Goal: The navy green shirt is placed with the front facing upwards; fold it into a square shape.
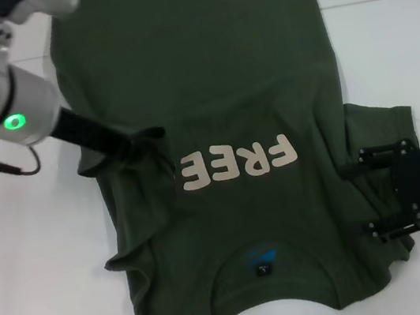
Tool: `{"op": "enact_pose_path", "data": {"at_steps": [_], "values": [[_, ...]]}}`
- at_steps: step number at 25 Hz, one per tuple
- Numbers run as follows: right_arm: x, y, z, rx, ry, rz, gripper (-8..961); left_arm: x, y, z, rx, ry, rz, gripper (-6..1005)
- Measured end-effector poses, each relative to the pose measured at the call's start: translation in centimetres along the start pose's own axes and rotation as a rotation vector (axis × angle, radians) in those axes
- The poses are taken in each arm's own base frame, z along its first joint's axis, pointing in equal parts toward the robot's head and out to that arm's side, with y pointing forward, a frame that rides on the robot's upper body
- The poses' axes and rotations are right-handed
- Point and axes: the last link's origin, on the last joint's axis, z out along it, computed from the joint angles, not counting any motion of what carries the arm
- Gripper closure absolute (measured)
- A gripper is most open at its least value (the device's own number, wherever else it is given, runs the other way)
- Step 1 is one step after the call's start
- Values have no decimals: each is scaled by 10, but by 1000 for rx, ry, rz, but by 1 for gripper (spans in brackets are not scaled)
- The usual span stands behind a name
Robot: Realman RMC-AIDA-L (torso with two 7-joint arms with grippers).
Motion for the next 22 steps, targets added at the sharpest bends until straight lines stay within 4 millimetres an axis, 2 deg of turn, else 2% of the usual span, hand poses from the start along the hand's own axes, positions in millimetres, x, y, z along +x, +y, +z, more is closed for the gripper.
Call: {"op": "enact_pose_path", "data": {"at_steps": [7,14,20,22], "values": [[1,1,1,-5,-3,5,89,15,2,30,172,-64,-28,973],[0,1,1,-5,-4,3,89,26,23,46,189,-81,42,970],[2,1,-1,5,-6,9,89,30,39,48,171,-83,86,752],[3,0,-2,11,-7,12,89,31,41,42,149,-44,78,594]]}}
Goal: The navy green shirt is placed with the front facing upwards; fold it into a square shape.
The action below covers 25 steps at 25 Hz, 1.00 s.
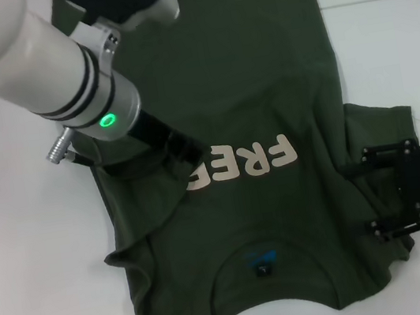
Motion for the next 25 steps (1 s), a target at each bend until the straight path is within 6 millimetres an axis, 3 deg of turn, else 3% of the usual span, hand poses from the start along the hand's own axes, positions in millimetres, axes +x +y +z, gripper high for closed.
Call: {"op": "enact_pose_path", "data": {"at_steps": [6,12,17,25], "values": [[1,1,-3,4,-4,7,89,-17,-21,-14,33,43,-42,282],[1,0,-5,7,-6,8,88,-45,-60,-13,30,4,-253,80],[-1,-1,-2,3,-9,-4,88,-54,-73,-10,22,0,-338,89],[-1,1,0,-3,-10,-17,88,-57,-76,7,-28,-33,-414,99]]}}
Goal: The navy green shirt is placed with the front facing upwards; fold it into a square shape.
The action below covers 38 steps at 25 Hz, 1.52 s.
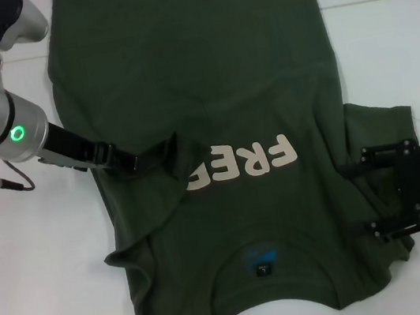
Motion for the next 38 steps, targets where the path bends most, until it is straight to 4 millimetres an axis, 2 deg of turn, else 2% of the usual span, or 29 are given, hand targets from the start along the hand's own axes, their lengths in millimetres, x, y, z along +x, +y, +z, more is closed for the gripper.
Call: {"op": "enact_pose_path", "data": {"at_steps": [12,25,38], "values": [[2,2,-1,3,-2,-2,88,3,-1,26,-3,-5,-32,100],[4,2,-1,10,1,-1,88,2,-12,18,62,-14,-36,102],[6,2,2,11,-3,4,89,2,-9,25,52,-8,-16,104]]}}
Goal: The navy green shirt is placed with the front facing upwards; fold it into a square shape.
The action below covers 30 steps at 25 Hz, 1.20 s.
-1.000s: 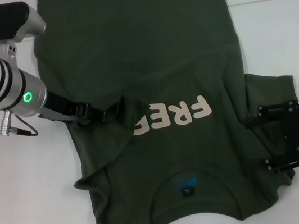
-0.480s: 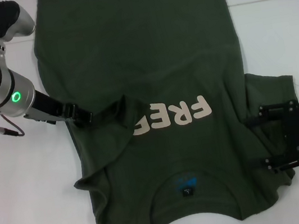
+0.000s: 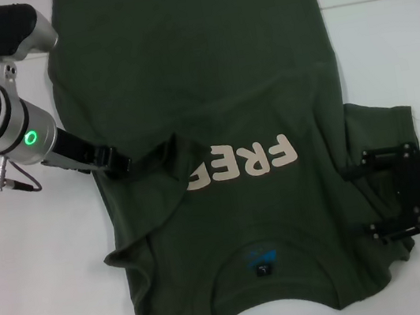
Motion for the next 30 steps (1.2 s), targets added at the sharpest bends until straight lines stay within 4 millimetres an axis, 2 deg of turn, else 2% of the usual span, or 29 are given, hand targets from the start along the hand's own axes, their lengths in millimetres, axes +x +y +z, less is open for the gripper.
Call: {"op": "enact_pose_path", "data": {"at_steps": [3,9,19,24,30], "values": [[0,-1,1,3,1,2,89,0,-1,0,3,0,0,294],[0,0,2,0,0,1,89,-3,-2,1,6,-12,-3,513],[2,1,1,1,-2,-4,89,-1,4,3,-12,-10,14,754],[3,2,1,-1,-2,-2,89,11,17,-2,-75,33,27,970],[4,3,0,-1,-2,0,89,30,29,-9,-97,94,40,975]]}}
